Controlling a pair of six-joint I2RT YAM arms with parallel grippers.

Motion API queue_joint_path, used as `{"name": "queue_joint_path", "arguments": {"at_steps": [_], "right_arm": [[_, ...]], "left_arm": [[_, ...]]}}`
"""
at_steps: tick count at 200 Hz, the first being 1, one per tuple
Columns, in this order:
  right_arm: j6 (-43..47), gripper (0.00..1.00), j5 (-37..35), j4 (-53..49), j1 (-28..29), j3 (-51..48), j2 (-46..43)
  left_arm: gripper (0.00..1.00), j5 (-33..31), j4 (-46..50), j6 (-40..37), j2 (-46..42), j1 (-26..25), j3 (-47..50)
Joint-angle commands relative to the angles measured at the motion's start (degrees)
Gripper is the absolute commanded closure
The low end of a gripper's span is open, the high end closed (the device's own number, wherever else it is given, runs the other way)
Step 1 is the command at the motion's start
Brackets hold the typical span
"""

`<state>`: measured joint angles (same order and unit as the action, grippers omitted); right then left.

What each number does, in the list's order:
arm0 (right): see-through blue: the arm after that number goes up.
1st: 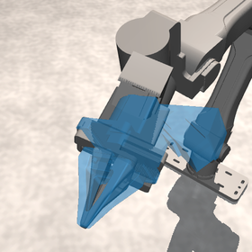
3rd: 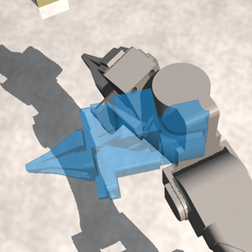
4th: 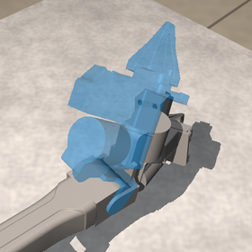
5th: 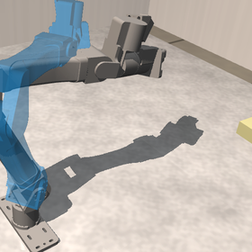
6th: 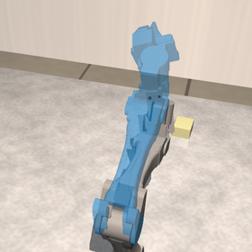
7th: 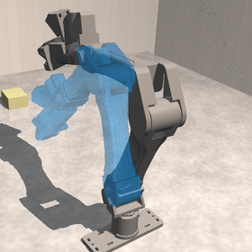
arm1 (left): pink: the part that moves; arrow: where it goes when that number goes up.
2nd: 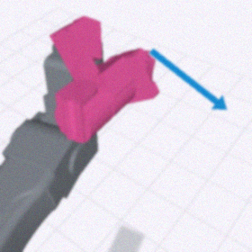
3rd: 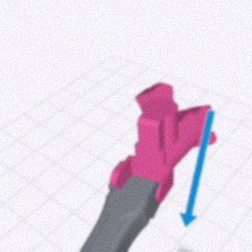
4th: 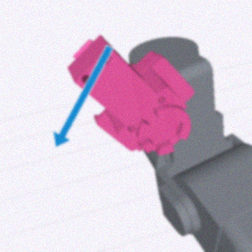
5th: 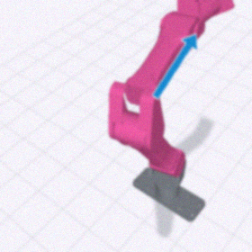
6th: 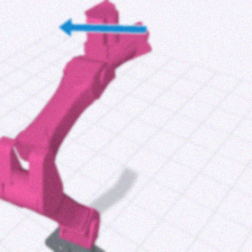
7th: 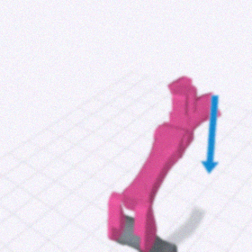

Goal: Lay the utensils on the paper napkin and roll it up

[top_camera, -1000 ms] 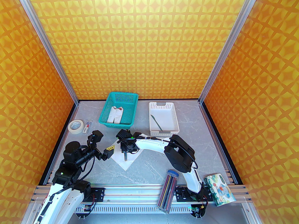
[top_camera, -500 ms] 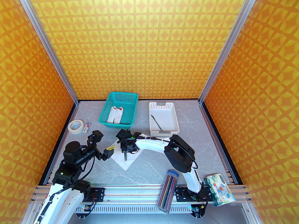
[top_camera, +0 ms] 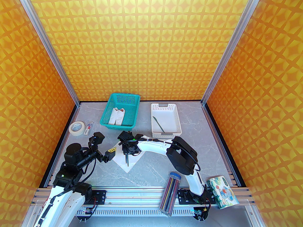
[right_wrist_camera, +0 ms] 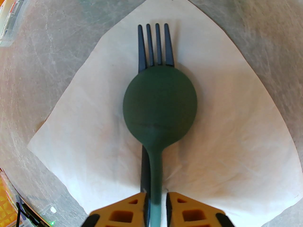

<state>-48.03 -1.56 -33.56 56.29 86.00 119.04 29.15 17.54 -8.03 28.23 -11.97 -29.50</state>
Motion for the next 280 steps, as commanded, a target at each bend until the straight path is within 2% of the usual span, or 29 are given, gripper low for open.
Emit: {"name": "queue_joint_path", "arguments": {"at_steps": [1,36,280], "right_arm": [[0.4,0.78,-2.0,-1.3,0.5,0.8,-0.9],[-0.3,0.78,-2.3,-1.1,0.6,-1.6,-1.5],[-0.7,0.80,-1.6,-1.1,2.0,-0.8,2.3]], "left_arm": [[0.01,1.0,0.7,-0.9,0.2,-0.3,-0.3],[0.01,1.0,0.7,-1.0,0.2,-0.3,-0.4],[0.01,1.0,0.7,-0.9,0.2,-0.3,-0.3]]}}
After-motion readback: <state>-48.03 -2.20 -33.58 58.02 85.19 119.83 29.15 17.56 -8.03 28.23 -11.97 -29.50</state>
